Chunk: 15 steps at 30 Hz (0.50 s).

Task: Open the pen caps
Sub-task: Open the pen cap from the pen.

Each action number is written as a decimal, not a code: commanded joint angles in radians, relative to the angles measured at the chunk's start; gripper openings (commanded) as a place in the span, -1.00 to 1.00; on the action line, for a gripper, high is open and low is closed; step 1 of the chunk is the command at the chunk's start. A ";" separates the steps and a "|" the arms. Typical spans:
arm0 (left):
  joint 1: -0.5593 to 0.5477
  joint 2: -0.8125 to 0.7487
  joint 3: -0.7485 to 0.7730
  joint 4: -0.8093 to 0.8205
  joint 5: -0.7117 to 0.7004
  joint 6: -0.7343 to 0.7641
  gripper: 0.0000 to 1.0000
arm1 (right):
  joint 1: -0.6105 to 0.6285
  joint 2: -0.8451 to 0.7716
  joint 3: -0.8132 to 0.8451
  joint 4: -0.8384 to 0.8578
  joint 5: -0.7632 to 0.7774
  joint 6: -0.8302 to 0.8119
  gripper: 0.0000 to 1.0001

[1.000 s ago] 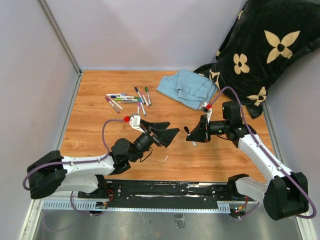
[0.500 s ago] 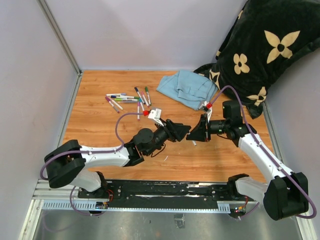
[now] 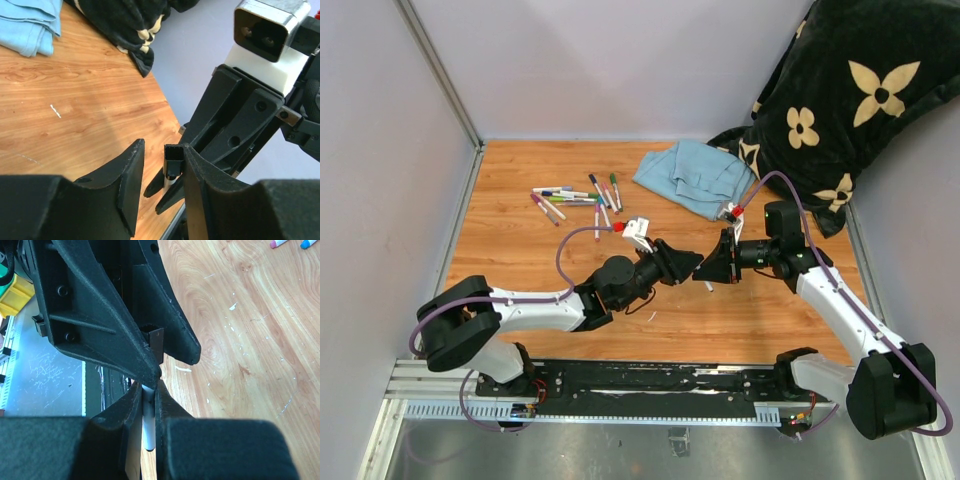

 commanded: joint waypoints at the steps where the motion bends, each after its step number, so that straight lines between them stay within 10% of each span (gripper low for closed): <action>1: 0.004 0.009 0.021 0.038 -0.002 -0.008 -0.34 | -0.016 -0.002 0.027 -0.007 -0.014 -0.021 -0.89; 6: 0.005 0.004 0.009 0.058 -0.014 -0.018 -0.97 | -0.014 0.000 0.026 -0.007 -0.014 -0.019 -0.80; 15: 0.007 -0.028 -0.009 0.106 -0.084 -0.028 -0.99 | -0.009 0.000 0.005 0.041 0.001 0.025 -0.56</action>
